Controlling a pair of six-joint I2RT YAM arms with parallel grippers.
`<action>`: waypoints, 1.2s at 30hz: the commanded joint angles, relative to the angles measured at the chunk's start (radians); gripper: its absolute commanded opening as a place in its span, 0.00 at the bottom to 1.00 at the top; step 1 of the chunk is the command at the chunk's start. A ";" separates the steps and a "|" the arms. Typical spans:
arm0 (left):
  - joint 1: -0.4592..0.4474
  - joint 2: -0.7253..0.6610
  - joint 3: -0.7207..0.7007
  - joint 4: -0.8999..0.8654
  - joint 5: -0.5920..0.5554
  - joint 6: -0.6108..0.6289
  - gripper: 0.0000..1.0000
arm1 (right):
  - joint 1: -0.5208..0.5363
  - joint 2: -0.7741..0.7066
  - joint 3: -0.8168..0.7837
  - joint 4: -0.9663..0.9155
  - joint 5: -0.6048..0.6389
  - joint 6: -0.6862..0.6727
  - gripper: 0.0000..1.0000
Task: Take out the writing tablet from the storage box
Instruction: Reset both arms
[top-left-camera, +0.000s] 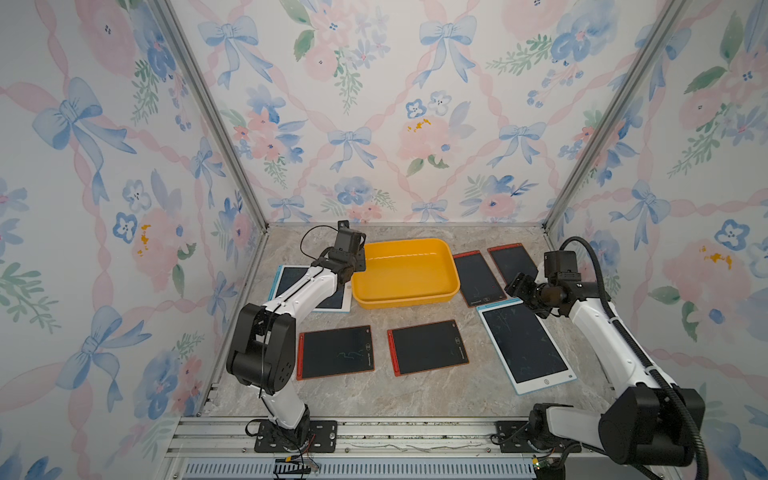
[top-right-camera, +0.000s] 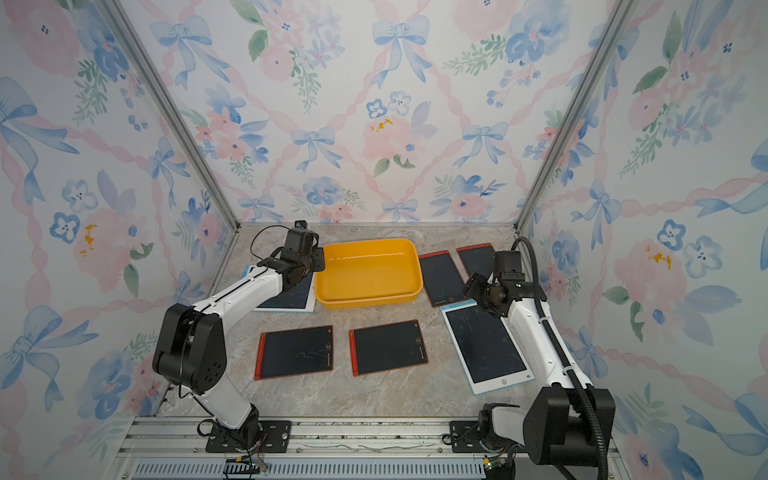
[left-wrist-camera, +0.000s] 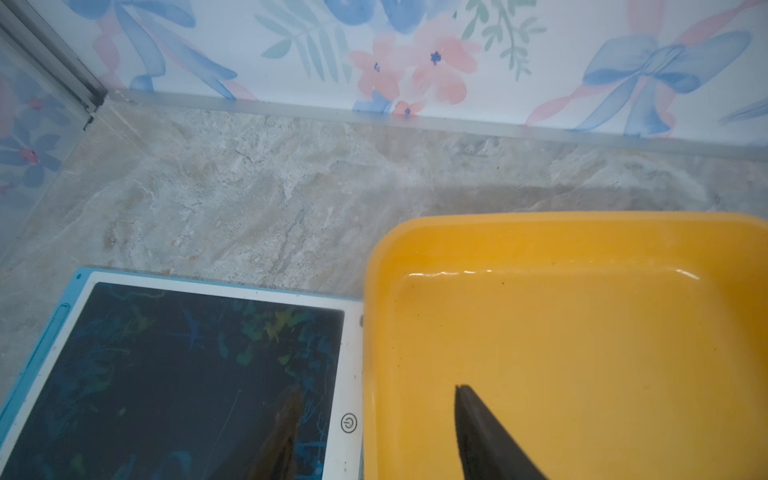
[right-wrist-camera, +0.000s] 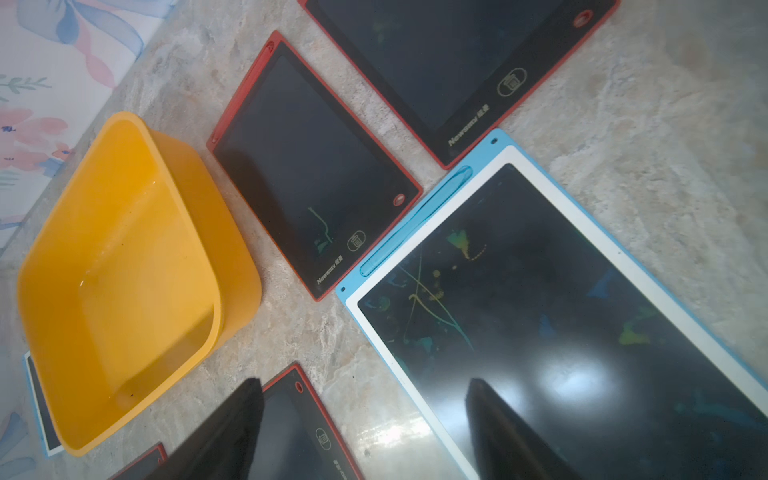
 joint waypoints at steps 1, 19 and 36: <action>0.036 -0.055 0.041 -0.012 0.052 0.012 0.67 | -0.005 0.059 0.065 0.034 -0.048 -0.050 0.92; 0.144 -0.176 -0.061 0.146 0.126 0.075 0.98 | 0.021 0.160 0.210 0.143 0.006 -0.165 0.97; 0.179 -0.368 -0.678 0.900 -0.073 0.155 0.98 | 0.061 0.059 0.104 0.340 0.194 -0.329 0.97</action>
